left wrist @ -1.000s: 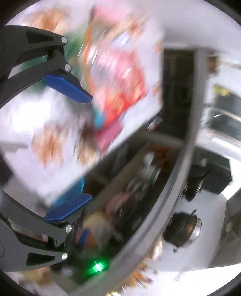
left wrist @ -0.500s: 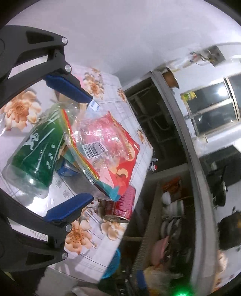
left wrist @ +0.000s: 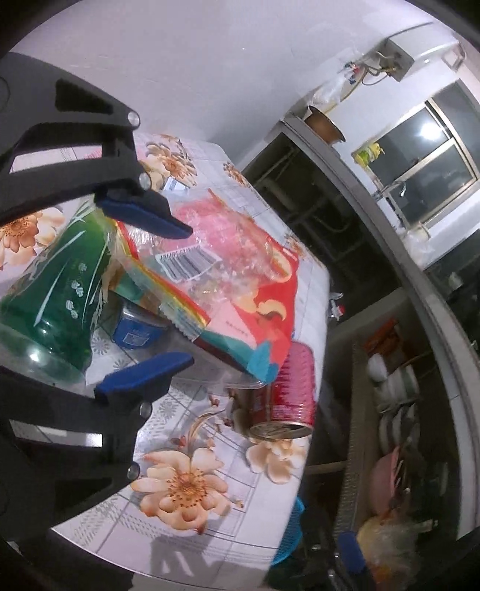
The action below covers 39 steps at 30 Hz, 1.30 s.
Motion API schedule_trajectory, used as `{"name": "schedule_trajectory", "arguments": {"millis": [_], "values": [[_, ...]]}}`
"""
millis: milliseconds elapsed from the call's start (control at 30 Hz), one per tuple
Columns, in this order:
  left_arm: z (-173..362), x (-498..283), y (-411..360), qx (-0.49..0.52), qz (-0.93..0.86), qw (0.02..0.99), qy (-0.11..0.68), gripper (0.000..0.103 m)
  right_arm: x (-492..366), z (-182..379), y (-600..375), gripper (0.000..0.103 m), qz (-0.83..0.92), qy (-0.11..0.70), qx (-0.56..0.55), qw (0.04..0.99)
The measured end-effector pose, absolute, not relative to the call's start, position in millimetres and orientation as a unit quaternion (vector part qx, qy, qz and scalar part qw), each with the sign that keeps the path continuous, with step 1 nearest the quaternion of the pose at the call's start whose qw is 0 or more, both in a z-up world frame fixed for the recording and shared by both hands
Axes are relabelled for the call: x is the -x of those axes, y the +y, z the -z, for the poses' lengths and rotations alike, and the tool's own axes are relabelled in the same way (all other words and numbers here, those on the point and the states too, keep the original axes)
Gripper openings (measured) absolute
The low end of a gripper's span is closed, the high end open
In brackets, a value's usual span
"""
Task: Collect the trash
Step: 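Grasp the clear plastic wrapper with the left tool while the right tool approaches the red can, then close the right tool on the red drink can and lift it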
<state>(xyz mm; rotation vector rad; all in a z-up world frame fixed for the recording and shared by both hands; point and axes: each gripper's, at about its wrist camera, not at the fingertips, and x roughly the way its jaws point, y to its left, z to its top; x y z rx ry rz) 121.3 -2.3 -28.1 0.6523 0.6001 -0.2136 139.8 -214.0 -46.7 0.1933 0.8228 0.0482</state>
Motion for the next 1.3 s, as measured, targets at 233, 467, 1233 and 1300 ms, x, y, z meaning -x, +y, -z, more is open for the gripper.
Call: {"name": "schedule_trajectory", "arguments": {"millis": [233,467,1233,1300], "values": [[28,-121,1,-0.301,0.114,0.897,0.304,0.026,-141,49,-214,0.096,-0.025,0.401,-0.096,0.911],[22,-114,5,-0.294,0.117,0.9,0.3,0.016,-141,48,-215,0.096,-0.025,0.398,-0.099,0.912],[-11,-95,24,-0.239,0.1,0.933,0.248,0.003,-223,72,-184,0.09,-0.136,0.395,-0.136,0.898],[-10,-95,24,-0.238,0.1,0.934,0.248,0.003,-228,75,-182,0.09,-0.139,0.396,-0.137,0.897]]}}
